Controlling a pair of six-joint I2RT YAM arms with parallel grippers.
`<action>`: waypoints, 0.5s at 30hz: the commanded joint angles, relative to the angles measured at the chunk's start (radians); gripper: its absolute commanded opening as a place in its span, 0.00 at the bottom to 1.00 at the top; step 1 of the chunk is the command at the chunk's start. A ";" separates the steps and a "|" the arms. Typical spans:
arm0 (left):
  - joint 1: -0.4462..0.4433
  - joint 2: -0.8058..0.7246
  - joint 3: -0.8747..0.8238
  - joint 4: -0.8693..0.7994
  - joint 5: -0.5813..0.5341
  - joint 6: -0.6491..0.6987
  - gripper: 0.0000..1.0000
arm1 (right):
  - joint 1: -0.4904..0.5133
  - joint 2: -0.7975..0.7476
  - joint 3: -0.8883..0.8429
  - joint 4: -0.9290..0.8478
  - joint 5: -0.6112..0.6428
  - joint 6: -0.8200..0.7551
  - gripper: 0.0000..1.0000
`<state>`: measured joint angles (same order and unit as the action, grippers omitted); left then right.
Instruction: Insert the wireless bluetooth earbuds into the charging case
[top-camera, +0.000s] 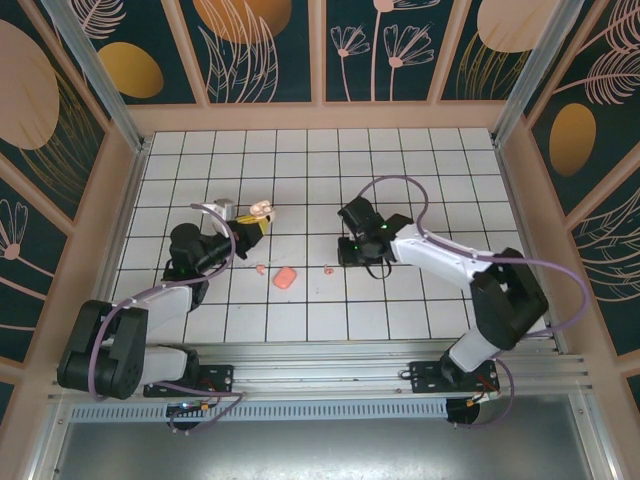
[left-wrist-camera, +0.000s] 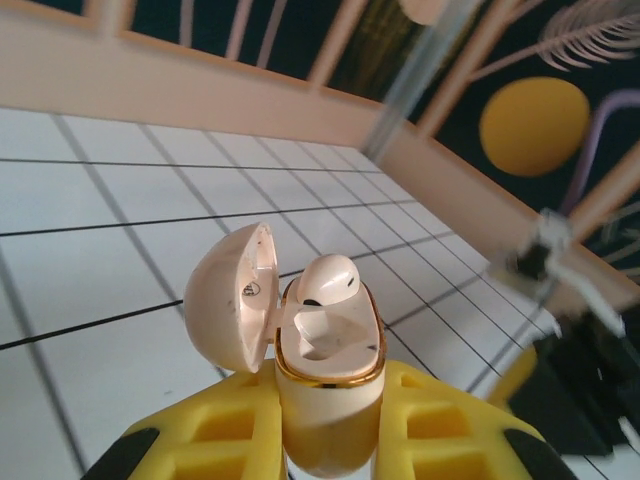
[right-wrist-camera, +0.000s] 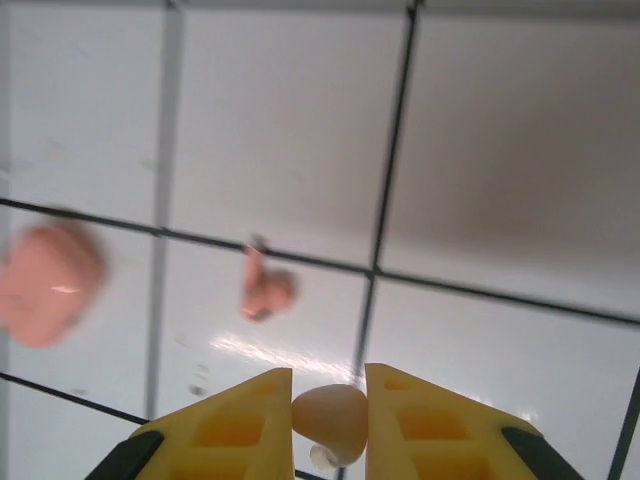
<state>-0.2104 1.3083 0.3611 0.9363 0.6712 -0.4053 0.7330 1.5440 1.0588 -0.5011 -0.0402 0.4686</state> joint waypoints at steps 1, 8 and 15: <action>-0.032 0.034 0.003 0.103 0.118 0.073 0.07 | 0.005 -0.107 -0.039 0.167 0.042 -0.098 0.20; -0.131 0.041 0.004 0.081 0.258 0.314 0.08 | 0.010 -0.266 -0.108 0.477 -0.092 -0.340 0.19; -0.162 0.057 0.028 0.042 0.324 0.395 0.08 | 0.056 -0.308 -0.122 0.593 -0.248 -0.555 0.19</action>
<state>-0.3614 1.3529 0.3614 0.9882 0.9306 -0.0956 0.7589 1.2556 0.9527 -0.0154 -0.2016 0.0551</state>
